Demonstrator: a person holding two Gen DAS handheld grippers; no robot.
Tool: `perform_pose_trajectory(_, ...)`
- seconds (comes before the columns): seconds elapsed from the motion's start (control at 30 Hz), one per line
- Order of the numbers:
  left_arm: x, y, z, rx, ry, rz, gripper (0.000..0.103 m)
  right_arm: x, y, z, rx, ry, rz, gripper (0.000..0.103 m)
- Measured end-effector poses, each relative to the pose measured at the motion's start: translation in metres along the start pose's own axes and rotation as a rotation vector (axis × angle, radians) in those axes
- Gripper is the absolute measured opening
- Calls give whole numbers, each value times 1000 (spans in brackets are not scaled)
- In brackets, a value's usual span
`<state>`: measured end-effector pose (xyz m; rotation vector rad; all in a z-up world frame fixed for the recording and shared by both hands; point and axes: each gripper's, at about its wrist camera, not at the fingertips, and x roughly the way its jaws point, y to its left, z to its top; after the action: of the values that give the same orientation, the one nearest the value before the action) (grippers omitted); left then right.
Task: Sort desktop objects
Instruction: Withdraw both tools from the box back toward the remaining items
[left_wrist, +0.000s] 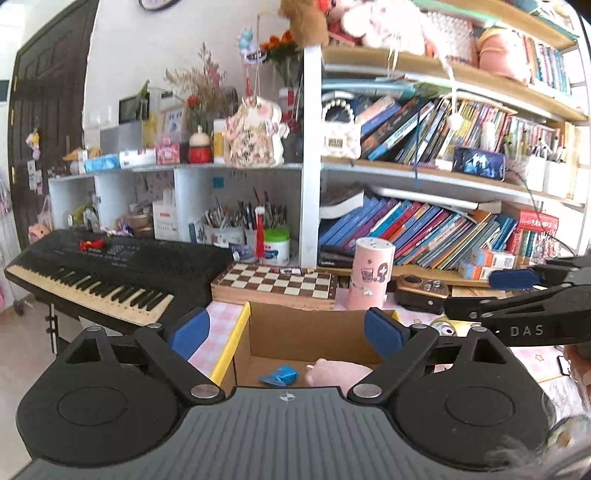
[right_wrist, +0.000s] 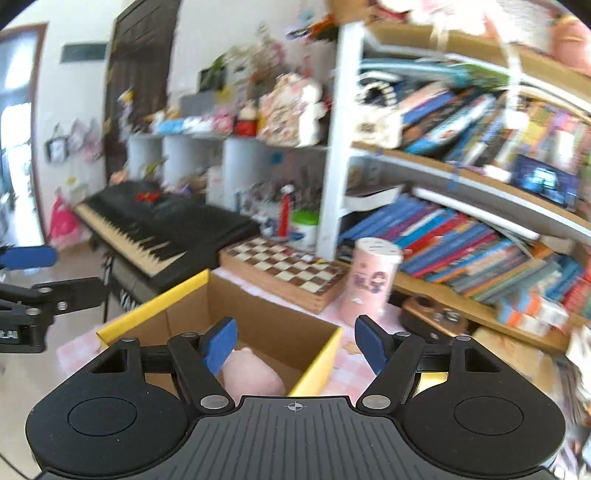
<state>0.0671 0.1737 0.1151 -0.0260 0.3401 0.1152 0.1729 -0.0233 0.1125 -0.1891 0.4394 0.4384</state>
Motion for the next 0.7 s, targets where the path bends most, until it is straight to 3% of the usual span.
perform_pose_trajectory(0.03,-8,0,-2,3,-7,-1,91,-10,-1,-4,20,-13,-19,73)
perform_pose_trajectory(0.3,-65,0,-22,20,-47,1,98,-75,14,-46,140,-56,-167,73)
perform_pose_trajectory(0.7,-114,-5,-68,22,8,-22,100,-135,40,-109,262,0,-322,73)
